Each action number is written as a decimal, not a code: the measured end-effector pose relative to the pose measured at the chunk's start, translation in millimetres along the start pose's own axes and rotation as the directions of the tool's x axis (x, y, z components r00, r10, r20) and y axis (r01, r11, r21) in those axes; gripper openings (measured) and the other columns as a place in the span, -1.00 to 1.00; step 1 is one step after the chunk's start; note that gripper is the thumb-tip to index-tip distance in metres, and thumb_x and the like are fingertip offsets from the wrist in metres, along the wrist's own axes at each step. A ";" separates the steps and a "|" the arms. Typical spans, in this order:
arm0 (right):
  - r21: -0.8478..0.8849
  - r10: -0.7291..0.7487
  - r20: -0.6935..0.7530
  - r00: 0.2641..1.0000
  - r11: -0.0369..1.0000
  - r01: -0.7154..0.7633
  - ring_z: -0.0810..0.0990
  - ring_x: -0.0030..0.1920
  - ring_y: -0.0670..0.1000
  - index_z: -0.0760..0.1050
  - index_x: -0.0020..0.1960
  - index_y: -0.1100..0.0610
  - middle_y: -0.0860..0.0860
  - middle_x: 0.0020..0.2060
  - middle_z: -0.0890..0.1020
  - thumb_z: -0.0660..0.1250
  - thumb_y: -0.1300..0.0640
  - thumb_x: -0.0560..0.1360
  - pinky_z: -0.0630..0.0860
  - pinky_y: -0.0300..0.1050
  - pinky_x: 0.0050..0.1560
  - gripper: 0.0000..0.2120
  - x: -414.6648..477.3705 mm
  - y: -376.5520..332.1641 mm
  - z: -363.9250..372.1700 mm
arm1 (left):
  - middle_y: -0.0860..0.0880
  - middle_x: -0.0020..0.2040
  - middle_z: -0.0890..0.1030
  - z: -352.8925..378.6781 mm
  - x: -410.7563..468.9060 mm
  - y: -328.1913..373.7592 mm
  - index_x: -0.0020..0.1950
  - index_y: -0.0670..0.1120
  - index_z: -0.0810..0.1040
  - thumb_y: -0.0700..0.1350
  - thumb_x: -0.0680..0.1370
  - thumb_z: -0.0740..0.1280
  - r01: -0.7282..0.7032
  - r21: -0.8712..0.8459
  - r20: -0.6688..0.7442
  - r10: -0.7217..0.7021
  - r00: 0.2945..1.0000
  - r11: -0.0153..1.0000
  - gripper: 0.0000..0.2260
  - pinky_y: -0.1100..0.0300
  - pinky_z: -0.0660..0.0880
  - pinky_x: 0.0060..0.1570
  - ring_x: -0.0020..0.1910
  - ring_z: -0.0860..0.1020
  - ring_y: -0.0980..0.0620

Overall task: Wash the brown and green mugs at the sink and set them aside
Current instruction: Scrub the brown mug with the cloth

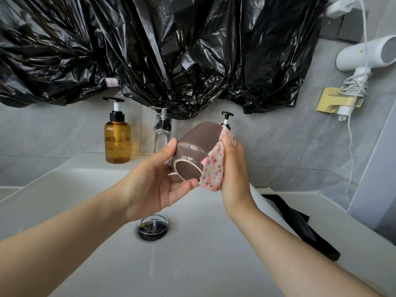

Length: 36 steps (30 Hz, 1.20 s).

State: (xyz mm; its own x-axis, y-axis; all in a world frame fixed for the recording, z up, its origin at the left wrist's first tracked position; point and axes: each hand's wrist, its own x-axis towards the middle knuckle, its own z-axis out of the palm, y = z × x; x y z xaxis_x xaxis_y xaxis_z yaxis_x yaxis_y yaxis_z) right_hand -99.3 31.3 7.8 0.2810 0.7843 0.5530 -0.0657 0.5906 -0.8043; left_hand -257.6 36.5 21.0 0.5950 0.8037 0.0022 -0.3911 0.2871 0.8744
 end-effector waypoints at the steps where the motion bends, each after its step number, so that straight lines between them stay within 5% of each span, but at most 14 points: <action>1: -0.012 -0.017 -0.022 1.000 1.000 0.017 0.62 -0.08 -0.14 0.43 -0.04 -0.07 -0.27 -0.28 0.57 0.29 -0.27 0.48 0.57 -0.13 0.01 -0.72 -0.9 -0.4 -1.4 | -0.16 -0.17 0.67 -0.8 1.3 -0.9 -0.04 -0.23 0.67 0.20 0.36 0.34 0.001 0.001 0.009 -0.001 1.000 1.000 -0.50 0.23 0.66 -0.24 -0.29 0.68 -0.02; 5: -0.108 -0.140 -0.068 0.988 0.985 0.132 0.58 -0.18 -0.21 0.42 -0.09 -0.03 -0.26 -0.30 0.57 0.28 -0.19 0.52 0.46 -0.38 -0.13 -0.77 -4.2 -5.1 -4.3 | -0.27 -0.12 0.65 0.9 5.5 -5.5 0.09 -0.20 0.56 0.24 0.37 0.29 -0.014 0.067 -0.024 0.016 1.000 0.998 -0.45 0.17 0.67 -0.20 -0.24 0.70 -0.10; 10: -0.210 -0.215 -0.061 0.975 0.957 0.198 0.54 -0.18 -0.25 0.41 -0.05 0.04 -0.24 -0.27 0.55 0.25 -0.16 0.49 0.42 -0.41 -0.13 -0.74 -4.1 -6.4 -0.7 | -0.17 -0.07 0.66 -3.4 7.2 -4.1 0.02 -0.04 0.67 0.27 0.39 0.24 -0.140 0.316 -0.104 0.181 0.978 0.938 -0.53 0.11 0.66 -0.10 -0.20 0.68 -0.12; 12: -0.252 -0.249 -0.058 0.967 0.941 0.228 0.52 -0.20 -0.24 0.40 -0.06 0.08 -0.18 -0.25 0.53 0.25 -0.15 0.50 0.41 -0.41 -0.15 -0.72 -4.2 -7.2 -0.1 | -0.13 -0.19 0.66 -3.2 6.6 -3.1 -0.09 -0.09 0.69 0.23 0.38 0.28 -0.184 0.305 -0.108 0.226 0.968 0.934 -0.57 0.11 0.66 -0.10 -0.23 0.66 -0.08; 16: -0.341 -0.306 -0.031 0.952 0.898 0.278 0.51 -0.21 -0.21 0.38 -0.07 0.06 -0.14 -0.23 0.53 0.27 -0.14 0.50 0.40 -0.40 -0.19 -0.74 -5.1 -8.9 -0.7 | -0.21 -0.09 0.67 -1.1 6.4 -7.9 0.16 -0.27 0.58 0.14 0.39 0.36 -0.197 0.288 -0.063 0.224 0.973 0.937 -0.46 0.05 0.65 0.02 -0.04 0.67 -0.15; 20: -0.325 -0.278 -0.052 0.959 0.913 0.247 0.54 -0.18 -0.21 0.38 -0.06 0.00 -0.14 -0.20 0.55 0.25 -0.14 0.50 0.42 -0.37 -0.17 -0.78 -6.1 -4.6 1.2 | -0.14 -0.13 0.68 0.5 5.8 -11.6 0.15 -0.25 0.59 0.09 0.38 0.39 -0.165 0.268 -0.074 0.191 0.979 0.949 -0.50 0.04 0.63 0.06 -0.02 0.66 -0.13; 28: -0.323 -0.261 0.003 0.965 0.913 0.248 0.55 0.08 -0.10 0.37 0.15 -0.02 -0.05 0.03 0.56 0.20 -0.29 0.47 0.47 -0.21 0.07 -0.59 -7.2 0.5 5.1 | -0.33 0.19 0.61 3.1 2.8 -8.7 0.28 -0.33 0.51 0.06 0.46 0.38 -0.207 0.217 -0.052 0.223 0.973 0.954 -0.45 0.07 0.61 0.09 0.11 0.63 -0.16; 31: -0.347 -0.281 0.080 0.956 0.891 0.291 0.44 0.31 -0.09 0.27 0.35 -0.10 -0.07 0.28 0.47 0.17 -0.28 0.49 0.40 -0.09 0.32 -0.50 -9.7 -1.7 6.2 | -0.25 0.09 0.67 3.4 3.0 -6.2 0.15 -0.30 0.57 0.12 0.46 0.38 -0.205 0.113 -0.058 0.213 0.975 0.972 -0.50 0.07 0.61 0.09 0.05 0.66 -0.11; 33: -0.330 -0.245 0.130 0.961 0.903 0.275 0.33 0.42 -0.15 0.17 0.48 -0.09 -0.13 0.41 0.36 0.14 -0.26 0.52 0.31 -0.11 0.42 -0.42 -8.8 -1.2 4.4 | -0.10 -0.04 0.70 4.2 1.5 -5.5 0.04 -0.18 0.61 0.15 0.44 0.32 -0.187 0.065 -0.065 0.191 0.979 0.980 -0.58 0.05 0.64 0.03 -0.06 0.69 -0.06; 36: -0.287 -0.200 0.145 0.969 0.929 0.234 0.31 0.39 -0.30 0.15 0.50 -0.12 -0.22 0.40 0.36 0.10 -0.20 0.56 0.29 -0.34 0.37 -0.47 -5.1 -0.8 1.1 | -0.16 0.03 0.67 4.1 0.1 -5.6 0.15 -0.20 0.62 0.21 0.42 0.31 -0.113 0.025 -0.048 0.114 0.992 0.993 -0.46 0.07 0.65 -0.05 0.02 0.66 -0.11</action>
State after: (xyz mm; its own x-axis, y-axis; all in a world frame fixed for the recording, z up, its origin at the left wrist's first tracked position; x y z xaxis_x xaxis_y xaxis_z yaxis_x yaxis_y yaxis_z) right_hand -101.7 27.1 5.8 0.1468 0.6695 0.7282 0.2799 0.6779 -0.6798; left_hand -252.5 32.8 18.0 0.5118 0.8555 0.0785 -0.4382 0.1814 0.8804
